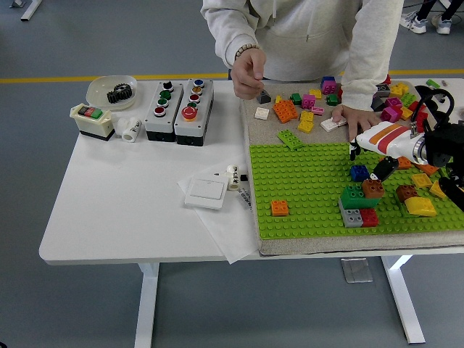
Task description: Pick up the brick,pile it on top of brick,press brick,pick up the brick,pile it on top of brick,press brick
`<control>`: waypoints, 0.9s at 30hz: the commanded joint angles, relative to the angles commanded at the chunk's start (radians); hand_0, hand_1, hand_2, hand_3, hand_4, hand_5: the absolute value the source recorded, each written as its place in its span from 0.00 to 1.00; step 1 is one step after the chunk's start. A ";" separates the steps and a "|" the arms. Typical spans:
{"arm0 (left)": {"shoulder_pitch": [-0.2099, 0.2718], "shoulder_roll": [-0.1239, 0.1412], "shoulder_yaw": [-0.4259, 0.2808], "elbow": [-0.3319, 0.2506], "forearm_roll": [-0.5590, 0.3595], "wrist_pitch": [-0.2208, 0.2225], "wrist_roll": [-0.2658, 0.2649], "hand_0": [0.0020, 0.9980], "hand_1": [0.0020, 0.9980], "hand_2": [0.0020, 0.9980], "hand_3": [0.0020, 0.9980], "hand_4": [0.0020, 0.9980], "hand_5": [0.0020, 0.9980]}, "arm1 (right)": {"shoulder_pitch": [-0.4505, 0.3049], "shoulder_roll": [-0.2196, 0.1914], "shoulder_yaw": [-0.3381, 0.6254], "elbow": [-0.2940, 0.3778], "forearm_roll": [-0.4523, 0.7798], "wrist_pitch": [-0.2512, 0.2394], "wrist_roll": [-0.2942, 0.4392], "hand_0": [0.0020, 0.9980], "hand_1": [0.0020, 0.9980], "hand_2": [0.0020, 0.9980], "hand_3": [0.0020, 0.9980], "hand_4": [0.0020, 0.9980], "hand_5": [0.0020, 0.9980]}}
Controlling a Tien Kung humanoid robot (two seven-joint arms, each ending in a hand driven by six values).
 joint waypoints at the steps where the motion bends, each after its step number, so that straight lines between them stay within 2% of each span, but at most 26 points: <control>1: -0.001 0.000 0.000 0.000 0.000 0.000 0.000 0.76 0.74 0.75 0.59 0.66 0.59 | -0.001 0.000 -0.001 -0.002 0.004 0.000 0.000 0.63 0.61 0.62 0.57 0.96 0.31; 27: -0.023 0.001 0.011 -0.004 -0.008 -0.001 0.002 0.76 0.74 0.74 0.59 0.66 0.59 | -0.003 0.029 -0.008 -0.039 0.072 0.027 -0.005 0.64 0.61 0.61 0.57 0.93 0.34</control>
